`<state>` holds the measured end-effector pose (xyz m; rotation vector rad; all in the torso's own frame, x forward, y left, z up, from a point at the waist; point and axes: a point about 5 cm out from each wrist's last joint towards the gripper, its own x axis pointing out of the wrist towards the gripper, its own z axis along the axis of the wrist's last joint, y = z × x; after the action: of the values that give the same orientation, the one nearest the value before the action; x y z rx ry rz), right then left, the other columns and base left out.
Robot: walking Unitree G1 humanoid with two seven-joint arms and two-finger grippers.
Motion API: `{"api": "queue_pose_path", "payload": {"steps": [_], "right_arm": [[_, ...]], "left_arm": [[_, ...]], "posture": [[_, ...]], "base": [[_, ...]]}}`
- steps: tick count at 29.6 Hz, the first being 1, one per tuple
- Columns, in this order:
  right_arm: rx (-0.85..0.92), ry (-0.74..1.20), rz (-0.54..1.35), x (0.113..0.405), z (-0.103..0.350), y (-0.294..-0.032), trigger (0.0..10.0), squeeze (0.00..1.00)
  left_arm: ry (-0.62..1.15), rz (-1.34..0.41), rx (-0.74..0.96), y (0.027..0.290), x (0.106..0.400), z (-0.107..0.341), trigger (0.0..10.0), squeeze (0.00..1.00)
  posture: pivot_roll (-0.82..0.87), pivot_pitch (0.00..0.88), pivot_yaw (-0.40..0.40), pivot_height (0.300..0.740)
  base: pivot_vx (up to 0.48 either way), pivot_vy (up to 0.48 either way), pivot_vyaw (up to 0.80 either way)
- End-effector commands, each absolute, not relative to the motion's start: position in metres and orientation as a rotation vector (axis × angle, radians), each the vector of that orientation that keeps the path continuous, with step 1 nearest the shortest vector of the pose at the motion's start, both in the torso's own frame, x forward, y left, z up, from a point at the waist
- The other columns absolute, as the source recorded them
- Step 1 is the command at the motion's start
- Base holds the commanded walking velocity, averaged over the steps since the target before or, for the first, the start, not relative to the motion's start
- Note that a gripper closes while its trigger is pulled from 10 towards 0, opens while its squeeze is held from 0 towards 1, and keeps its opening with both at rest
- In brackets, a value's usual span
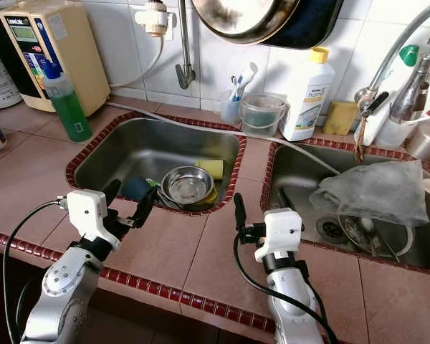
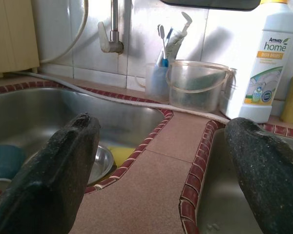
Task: Kitchen organization
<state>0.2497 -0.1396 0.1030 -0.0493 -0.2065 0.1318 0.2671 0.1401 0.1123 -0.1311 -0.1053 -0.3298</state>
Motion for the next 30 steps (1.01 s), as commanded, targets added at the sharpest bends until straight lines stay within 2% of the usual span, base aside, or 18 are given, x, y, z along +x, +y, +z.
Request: {"api": "queue_pose_path", "payload": {"steps": [1, 30], "right_arm": [[-0.052, -0.222, 0.139, 0.2500, 0.1074, -0.1390, 10.0, 0.00], [-0.047, -0.220, 0.141, 0.2513, 0.1064, -0.1355, 10.0, 0.00]], "left_arm": [[-0.109, -0.330, -0.125, 0.1414, 0.2675, 0.1150, 10.0, 0.00], [-0.124, -0.350, -0.123, 0.1388, 0.2674, 0.1178, 10.0, 0.00]], "posture": [[-0.12, 0.000, 0.029, 0.740], [-0.11, 0.000, 0.033, 0.740]], "base": [[0.000, 0.000, 0.00], [-0.026, 0.000, 0.00]]}}
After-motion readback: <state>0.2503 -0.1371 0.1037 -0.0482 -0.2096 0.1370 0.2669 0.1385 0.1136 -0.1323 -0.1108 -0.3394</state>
